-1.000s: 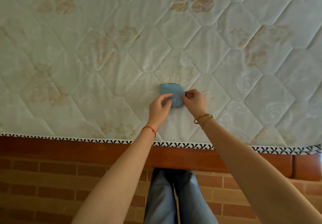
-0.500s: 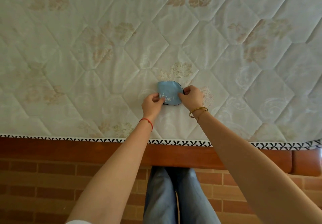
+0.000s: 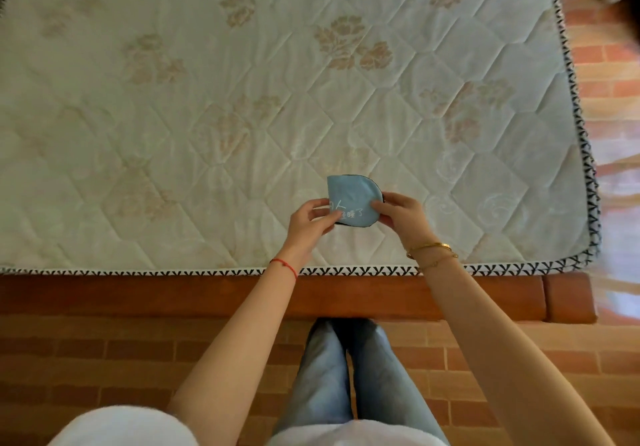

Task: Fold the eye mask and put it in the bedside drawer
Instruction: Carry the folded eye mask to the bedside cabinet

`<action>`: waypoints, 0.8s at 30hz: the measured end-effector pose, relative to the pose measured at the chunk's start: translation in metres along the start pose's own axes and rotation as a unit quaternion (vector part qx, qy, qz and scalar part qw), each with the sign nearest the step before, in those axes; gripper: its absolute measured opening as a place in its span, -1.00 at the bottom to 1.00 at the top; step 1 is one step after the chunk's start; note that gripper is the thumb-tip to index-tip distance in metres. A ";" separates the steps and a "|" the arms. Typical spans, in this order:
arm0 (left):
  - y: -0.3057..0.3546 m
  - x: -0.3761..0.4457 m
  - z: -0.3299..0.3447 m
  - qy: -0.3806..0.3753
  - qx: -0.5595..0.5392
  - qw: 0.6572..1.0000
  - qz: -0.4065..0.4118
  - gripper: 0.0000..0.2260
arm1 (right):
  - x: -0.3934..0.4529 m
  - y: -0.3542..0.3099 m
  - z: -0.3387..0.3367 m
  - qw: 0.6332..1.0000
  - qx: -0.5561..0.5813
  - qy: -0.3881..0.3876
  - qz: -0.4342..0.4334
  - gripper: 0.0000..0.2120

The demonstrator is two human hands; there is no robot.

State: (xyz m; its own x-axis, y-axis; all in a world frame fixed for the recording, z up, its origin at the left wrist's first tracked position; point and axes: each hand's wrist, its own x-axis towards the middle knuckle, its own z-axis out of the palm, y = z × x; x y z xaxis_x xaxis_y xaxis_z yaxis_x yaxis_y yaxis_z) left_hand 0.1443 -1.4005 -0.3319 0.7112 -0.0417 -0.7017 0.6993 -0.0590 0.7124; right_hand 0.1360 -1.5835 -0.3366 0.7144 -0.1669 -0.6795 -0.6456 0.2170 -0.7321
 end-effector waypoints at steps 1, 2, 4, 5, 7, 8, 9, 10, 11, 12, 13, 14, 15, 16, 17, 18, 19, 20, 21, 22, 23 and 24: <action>0.003 -0.013 0.001 -0.006 0.000 1.000 0.004 -0.66 | -0.016 -0.006 -0.004 1.000 0.013 -0.007 -0.003 -0.72; 0.005 -0.026 0.001 -0.014 -0.001 1.000 0.008 -0.65 | -0.032 -0.011 -0.007 1.000 0.024 -0.013 -0.007 -0.72; 0.009 -0.051 0.002 -0.033 0.000 0.999 0.017 -0.62 | -0.064 -0.019 -0.013 0.999 0.037 -0.023 -0.017 -0.71; 0.011 -0.063 0.002 -0.046 0.003 0.999 0.023 -0.60 | -0.079 -0.023 -0.015 0.999 0.040 -0.025 -0.021 -0.70; 0.014 -0.087 0.002 -0.079 0.011 0.996 0.036 -0.62 | -0.109 -0.027 -0.020 0.998 0.048 -0.025 -0.029 -0.68; 0.016 -0.098 0.002 -0.095 0.016 0.995 0.041 -0.65 | -0.124 -0.028 -0.022 0.998 0.054 -0.020 -0.032 -0.68; 0.016 -0.108 0.002 -0.109 0.019 0.993 0.046 -0.68 | -0.138 -0.029 -0.024 0.997 0.062 -0.013 -0.034 -0.69; 0.018 -0.119 0.002 -0.122 0.022 0.991 0.049 -0.69 | -0.152 -0.029 -0.026 0.997 0.069 -0.005 -0.036 -0.69; 0.018 -0.128 0.001 -0.135 0.026 0.989 0.053 -0.68 | -0.166 -0.028 -0.027 0.996 0.078 0.002 -0.037 -0.69; 0.018 -0.137 0.001 -0.147 0.034 0.987 0.057 -0.66 | -0.180 -0.026 -0.029 0.995 0.089 0.007 -0.037 -0.69; 0.018 -0.145 0.000 -0.160 0.042 0.984 0.060 -0.66 | -0.194 -0.023 -0.030 0.994 0.101 0.014 -0.039 -0.68; 0.018 -0.152 0.000 -0.173 0.048 0.982 0.063 -0.68 | -0.206 -0.019 -0.031 0.992 0.115 0.023 -0.040 -0.68; 0.018 -0.159 0.000 -0.186 0.055 0.979 0.065 -0.70 | -0.217 -0.015 -0.033 0.990 0.131 0.034 -0.042 -0.68; 0.018 -0.166 0.002 -0.200 0.064 0.975 0.069 -0.71 | -0.228 -0.010 -0.035 0.987 0.146 0.048 -0.045 -0.68; 0.018 -0.172 0.003 -0.214 0.079 0.971 0.074 -0.71 | -0.239 -0.006 -0.037 0.984 0.161 0.064 -0.049 -0.68; 0.018 -0.178 0.005 -0.227 0.100 0.966 0.080 -0.69 | -0.249 -0.001 -0.039 0.980 0.173 0.080 -0.054 -0.68; 0.018 -0.183 0.008 -0.238 0.123 0.960 0.084 -0.66 | -0.259 0.003 -0.041 0.977 0.183 0.096 -0.059 -0.69; 0.019 -0.189 0.011 -0.249 0.143 0.954 0.088 -0.64 | -0.268 0.008 -0.043 0.973 0.193 0.112 -0.065 -0.70; 0.019 -0.194 0.015 -0.261 0.159 0.948 0.092 -0.62 | -0.277 0.012 -0.046 0.968 0.203 0.129 -0.070 -0.71; 0.019 -0.199 0.020 -0.274 0.172 0.942 0.095 -0.60 | -0.286 0.016 -0.049 0.963 0.213 0.147 -0.074 -0.71; 0.019 -0.205 0.025 -0.286 0.184 0.935 0.098 -0.59 | -0.294 0.020 -0.053 0.958 0.223 0.164 -0.078 -0.72; 0.019 -0.210 0.031 -0.297 0.197 0.929 0.100 -0.59 | -0.302 0.024 -0.057 0.952 0.235 0.178 -0.081 -0.72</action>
State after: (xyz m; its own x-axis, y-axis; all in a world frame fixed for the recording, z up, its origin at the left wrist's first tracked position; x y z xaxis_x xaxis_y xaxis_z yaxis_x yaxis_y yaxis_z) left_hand 0.0063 -1.4239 -0.1714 0.5778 -0.6276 -0.5218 0.3940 -0.3454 0.8517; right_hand -0.1104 -1.5831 -0.1516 0.6036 -0.5323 -0.5936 -0.2821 0.5537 -0.7835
